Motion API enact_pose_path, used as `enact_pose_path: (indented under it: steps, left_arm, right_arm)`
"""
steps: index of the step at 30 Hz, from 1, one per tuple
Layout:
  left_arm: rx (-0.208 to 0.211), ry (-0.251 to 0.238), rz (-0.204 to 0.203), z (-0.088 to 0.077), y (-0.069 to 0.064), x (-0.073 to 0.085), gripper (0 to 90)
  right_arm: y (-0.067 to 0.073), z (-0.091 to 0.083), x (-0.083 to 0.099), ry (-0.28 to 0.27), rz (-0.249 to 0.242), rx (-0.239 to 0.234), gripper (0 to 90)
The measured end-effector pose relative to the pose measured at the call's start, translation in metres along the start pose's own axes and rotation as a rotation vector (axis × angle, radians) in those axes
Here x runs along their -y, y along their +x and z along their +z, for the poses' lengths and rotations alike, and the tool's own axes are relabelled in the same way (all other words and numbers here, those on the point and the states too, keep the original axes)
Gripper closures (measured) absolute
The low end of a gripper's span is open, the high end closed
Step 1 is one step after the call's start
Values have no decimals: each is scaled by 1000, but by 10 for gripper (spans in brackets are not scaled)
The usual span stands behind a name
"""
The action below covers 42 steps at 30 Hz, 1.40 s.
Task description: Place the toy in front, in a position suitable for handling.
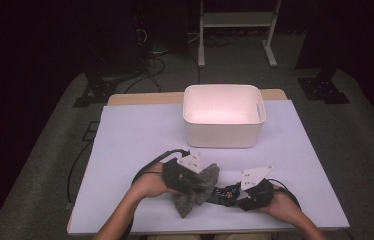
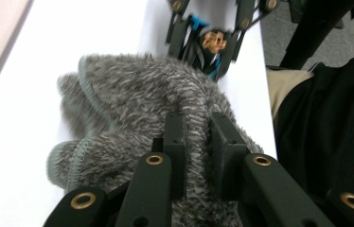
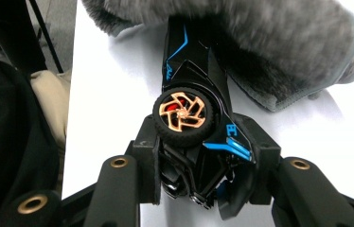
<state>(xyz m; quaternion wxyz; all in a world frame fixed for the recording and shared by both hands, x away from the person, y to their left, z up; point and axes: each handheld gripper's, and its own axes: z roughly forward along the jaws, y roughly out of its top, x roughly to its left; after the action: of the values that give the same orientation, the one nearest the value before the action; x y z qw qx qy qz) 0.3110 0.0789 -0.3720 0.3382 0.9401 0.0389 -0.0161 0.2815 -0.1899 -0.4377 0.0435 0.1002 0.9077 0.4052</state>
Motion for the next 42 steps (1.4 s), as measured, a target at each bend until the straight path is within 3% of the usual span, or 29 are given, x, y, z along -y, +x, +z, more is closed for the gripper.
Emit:
enact_pose_path:
  steps: [8, 18, 26, 31, 38, 42]
  left_arm:
    - [6, -33, -64, -8, 6, 30, 777]
    - [23, -60, -67, 1, 8, 27, 777]
    - [16, -73, -60, 0, 7, 29, 778]
    - [-26, -57, -72, -17, 6, 38, 783]
    - [-114, -32, -167, -59, 4, 82, 783]
    - [-119, -30, -200, -61, 4, 95, 782]
  right_arm:
    - [-6, -3, -4, 37, -16, -24, 570]
    - [-11, -7, -11, 113, -8, -35, 555]
    - [-8, 6, -42, 135, -66, -37, 542]
    - [-7, 15, -54, 172, -109, -23, 575]
    - [-8, 13, -51, 149, -97, -31, 576]
    - [-10, 13, -50, 145, -75, -40, 576]
